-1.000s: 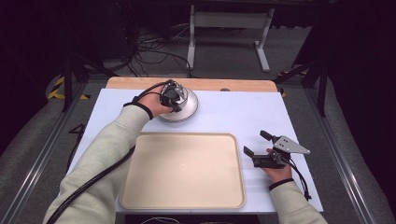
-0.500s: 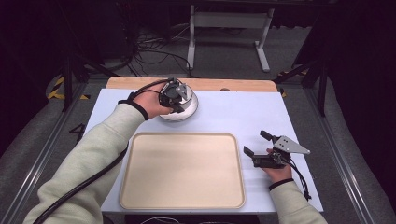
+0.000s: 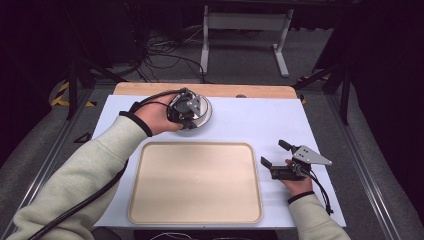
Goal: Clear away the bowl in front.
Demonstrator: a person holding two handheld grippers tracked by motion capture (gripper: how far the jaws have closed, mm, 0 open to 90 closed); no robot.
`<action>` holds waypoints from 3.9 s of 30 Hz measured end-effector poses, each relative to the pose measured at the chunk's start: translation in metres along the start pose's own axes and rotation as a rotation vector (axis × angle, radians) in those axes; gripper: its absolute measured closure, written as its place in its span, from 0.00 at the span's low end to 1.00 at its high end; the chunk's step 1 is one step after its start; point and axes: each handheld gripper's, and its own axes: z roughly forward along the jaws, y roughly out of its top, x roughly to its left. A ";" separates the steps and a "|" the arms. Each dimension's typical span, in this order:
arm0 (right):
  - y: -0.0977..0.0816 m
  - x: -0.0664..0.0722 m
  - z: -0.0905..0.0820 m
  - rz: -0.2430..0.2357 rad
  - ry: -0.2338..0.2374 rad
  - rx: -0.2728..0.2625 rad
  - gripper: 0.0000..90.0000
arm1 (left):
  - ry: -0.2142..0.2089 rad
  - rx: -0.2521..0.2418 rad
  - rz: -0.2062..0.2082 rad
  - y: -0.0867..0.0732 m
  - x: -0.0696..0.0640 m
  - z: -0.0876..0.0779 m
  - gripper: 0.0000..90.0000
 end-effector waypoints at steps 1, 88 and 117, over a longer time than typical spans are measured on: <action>0.000 0.000 0.000 0.000 0.000 0.000 0.03 | -0.010 0.000 0.009 0.001 -0.002 -0.001 0.91; 0.000 0.000 0.000 0.000 -0.001 0.001 0.03 | -0.235 0.005 0.207 0.003 -0.119 0.036 0.91; 0.000 0.001 0.000 0.001 -0.002 0.004 0.03 | -0.263 0.038 0.203 -0.007 -0.131 0.059 0.91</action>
